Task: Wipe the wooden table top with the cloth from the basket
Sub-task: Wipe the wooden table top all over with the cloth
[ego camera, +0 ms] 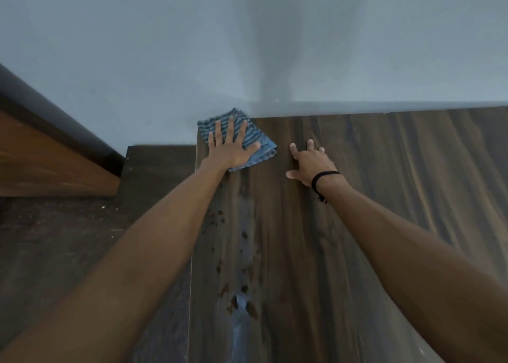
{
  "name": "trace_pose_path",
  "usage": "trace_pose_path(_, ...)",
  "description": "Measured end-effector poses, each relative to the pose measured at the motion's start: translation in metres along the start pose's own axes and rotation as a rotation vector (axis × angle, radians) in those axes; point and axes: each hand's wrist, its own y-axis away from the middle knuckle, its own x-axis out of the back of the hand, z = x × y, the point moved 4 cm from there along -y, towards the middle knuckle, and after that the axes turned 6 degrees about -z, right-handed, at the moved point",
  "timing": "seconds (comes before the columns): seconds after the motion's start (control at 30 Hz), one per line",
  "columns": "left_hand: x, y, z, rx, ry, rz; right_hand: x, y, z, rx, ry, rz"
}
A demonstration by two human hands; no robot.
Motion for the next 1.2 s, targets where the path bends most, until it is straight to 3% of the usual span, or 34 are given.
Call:
trace_pose_path(0.23, -0.086, 0.093, -0.015, 0.017, -0.068, 0.087, -0.003, 0.006, -0.005, 0.004, 0.002, -0.001)
trace_pose_path(0.5, 0.012, -0.015, -0.012, 0.066, 0.060, 0.104, -0.004, 0.004, -0.002, 0.010, 0.022, 0.026)
trace_pose_path(0.83, -0.078, 0.084, -0.027, 0.061, -0.003, 0.216, -0.007, 0.007, -0.004, 0.023, 0.032, 0.050)
trace_pose_path(1.07, 0.003, -0.006, -0.026, 0.097, 0.076, 0.159, -0.006, 0.000, 0.002, 0.021, 0.018, 0.053)
trace_pose_path(1.2, -0.018, 0.014, -0.022, 0.061, 0.050, 0.190, -0.007, -0.007, 0.004, 0.054, 0.035, 0.051)
